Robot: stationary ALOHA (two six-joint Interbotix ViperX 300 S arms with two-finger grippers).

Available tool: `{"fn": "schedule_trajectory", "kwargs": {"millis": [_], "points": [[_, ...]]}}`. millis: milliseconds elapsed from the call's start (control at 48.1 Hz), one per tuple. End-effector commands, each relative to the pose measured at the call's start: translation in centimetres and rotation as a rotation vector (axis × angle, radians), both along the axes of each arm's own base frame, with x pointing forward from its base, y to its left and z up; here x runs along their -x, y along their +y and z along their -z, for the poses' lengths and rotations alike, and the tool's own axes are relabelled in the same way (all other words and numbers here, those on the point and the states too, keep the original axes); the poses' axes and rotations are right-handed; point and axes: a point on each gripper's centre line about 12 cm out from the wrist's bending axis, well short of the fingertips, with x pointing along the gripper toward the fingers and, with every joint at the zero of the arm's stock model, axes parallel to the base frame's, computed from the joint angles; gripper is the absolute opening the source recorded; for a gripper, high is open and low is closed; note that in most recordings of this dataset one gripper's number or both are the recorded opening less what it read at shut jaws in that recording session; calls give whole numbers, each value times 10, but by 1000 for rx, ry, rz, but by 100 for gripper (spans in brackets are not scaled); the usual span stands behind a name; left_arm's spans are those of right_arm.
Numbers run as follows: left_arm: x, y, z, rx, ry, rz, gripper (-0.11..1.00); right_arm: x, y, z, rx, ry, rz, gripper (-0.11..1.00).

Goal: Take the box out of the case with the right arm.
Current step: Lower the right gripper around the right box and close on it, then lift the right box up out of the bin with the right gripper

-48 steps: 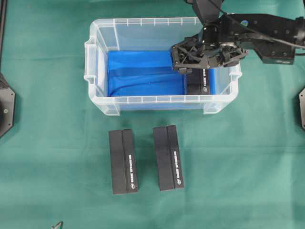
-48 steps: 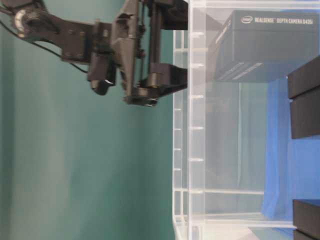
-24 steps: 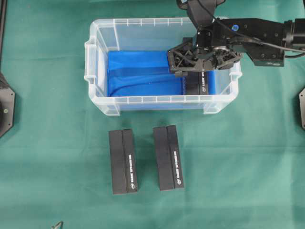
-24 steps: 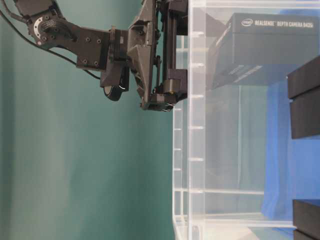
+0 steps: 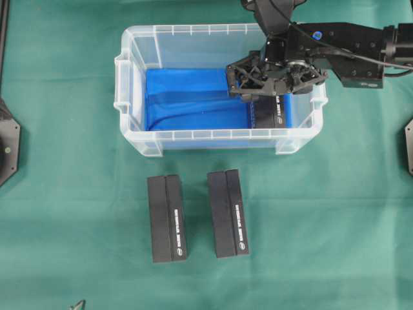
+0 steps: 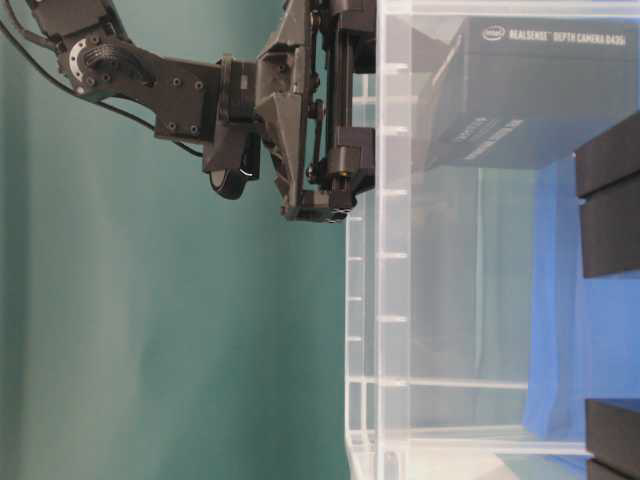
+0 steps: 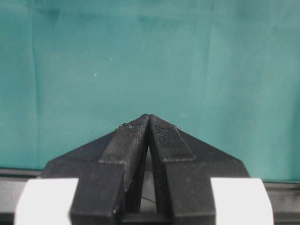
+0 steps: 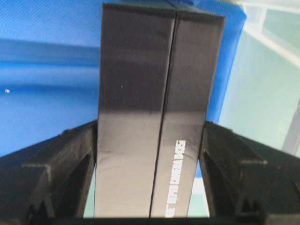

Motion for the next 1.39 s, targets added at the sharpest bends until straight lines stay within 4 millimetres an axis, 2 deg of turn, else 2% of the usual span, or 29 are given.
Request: {"fn": "schedule_trajectory", "kwargs": {"millis": [0, 416, 603, 811, 1373], "points": [[-1, 0, -4, -3, -14, 2, 0, -1, 0, -3, -3, -10, 6, 65], [-1, 0, -4, -3, -14, 2, 0, -3, -1, -7, -1, -21, 6, 65], [-1, 0, -4, -3, -14, 2, 0, -5, -2, -15, 4, -33, 7, 65], [-1, 0, -4, -3, -14, 1, 0, -3, -3, -40, 19, -41, 12, 65], [1, 0, -4, -3, -20, 4, 0, 17, -5, -143, 70, -50, 42, 65]]}}
